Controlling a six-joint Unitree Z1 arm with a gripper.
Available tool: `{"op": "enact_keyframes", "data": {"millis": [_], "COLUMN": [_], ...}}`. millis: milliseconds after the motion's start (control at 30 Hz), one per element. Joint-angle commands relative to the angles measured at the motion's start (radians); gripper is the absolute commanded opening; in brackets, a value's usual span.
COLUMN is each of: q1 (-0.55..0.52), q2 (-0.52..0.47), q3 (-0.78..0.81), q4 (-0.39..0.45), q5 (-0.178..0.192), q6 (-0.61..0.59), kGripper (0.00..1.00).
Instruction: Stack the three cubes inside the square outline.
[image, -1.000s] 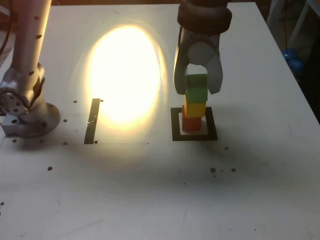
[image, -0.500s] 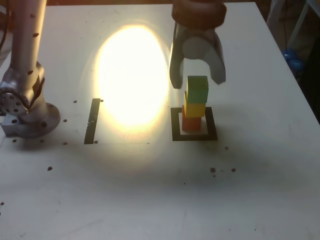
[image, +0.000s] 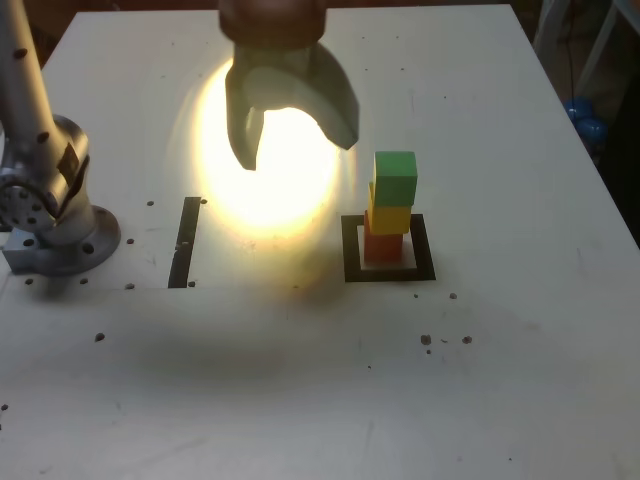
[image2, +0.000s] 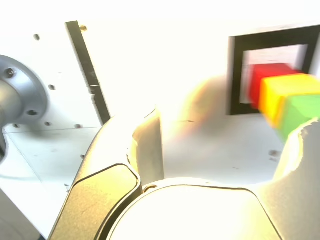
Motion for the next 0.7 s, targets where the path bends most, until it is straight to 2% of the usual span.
{"op": "enact_keyframes", "data": {"millis": [0,267,567,667], "q1": [0.003,0.002,0.002,0.002], "q2": [-0.032,-0.119,-0.126,-0.125], "q3": [0.115,0.411,0.676,0.725], "q4": [-0.02,-0.165,-0.376,-0.42], "q5": [-0.004,-0.028,-0.052,-0.056], "q6": [-0.002,-0.002,0.0,0.0], "kGripper": [0.99,0.99,0.99,0.99]}}
